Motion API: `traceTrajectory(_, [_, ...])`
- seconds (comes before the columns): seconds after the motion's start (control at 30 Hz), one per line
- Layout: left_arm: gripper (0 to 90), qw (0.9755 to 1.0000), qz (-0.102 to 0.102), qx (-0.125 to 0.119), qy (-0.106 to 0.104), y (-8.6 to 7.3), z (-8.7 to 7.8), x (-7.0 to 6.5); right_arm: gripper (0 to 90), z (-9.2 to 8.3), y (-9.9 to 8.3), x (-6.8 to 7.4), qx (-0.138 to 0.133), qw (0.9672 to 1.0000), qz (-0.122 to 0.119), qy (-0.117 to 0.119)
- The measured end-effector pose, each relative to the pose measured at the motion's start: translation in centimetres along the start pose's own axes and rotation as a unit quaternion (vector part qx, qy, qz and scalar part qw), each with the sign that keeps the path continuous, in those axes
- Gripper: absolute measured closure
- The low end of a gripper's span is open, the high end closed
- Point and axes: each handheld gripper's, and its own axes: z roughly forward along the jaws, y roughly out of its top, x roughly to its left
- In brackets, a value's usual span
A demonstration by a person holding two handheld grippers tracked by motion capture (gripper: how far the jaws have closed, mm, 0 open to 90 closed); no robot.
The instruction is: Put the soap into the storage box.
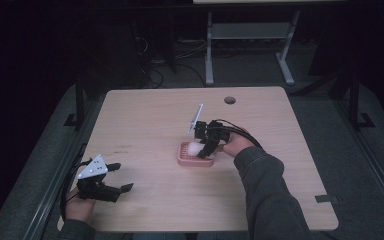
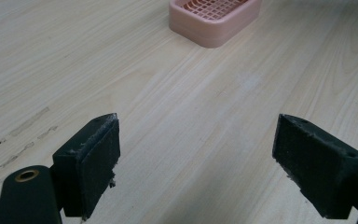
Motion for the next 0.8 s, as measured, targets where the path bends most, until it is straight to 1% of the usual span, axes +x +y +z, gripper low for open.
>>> traceTrajectory(0.07, [14.8, 1.0000, 0.000, 0.000, 0.000, 0.0, 0.0, 0.0, 48.9, 0.0, 0.2, -0.2, -0.009, 1.0000, 0.001, 0.002])
traceTrajectory(0.37, [14.8, 1.0000, 0.001, 0.001, 0.000, 0.0, 0.0, 0.0, 48.9, 1.0, 0.3, -0.8, 0.003, 0.9999, 0.008, -0.008])
traceTrajectory(0.5, [14.8, 1.0000, -0.001, 0.000, -0.001, 0.0, 0.0, 0.0, 48.9, 1.5, 0.3, -1.0, 0.007, 0.9999, 0.010, -0.004])
traceTrajectory(0.57, [14.8, 1.0000, -0.001, -0.001, -0.001, 0.0, 0.0, 0.0, 48.9, 1.7, 0.5, -1.0, 0.008, 0.9999, 0.006, -0.006])
traceTrajectory(0.67, [14.8, 1.0000, 0.002, -0.001, 0.000, 0.0, -0.1, 0.1, 48.9, 2.1, 0.7, -1.1, 0.005, 1.0000, 0.005, -0.002])
traceTrajectory(0.7, [14.8, 1.0000, -0.005, -0.004, 0.001, -0.1, -0.1, 0.1, 48.9, 2.3, 0.7, -1.2, 0.006, 1.0000, 0.004, -0.003])
traceTrajectory(0.8, [14.8, 1.0000, -0.004, -0.004, 0.002, -0.1, -0.2, 0.2, 48.9, 2.7, 0.9, -1.3, 0.009, 1.0000, 0.004, -0.002])
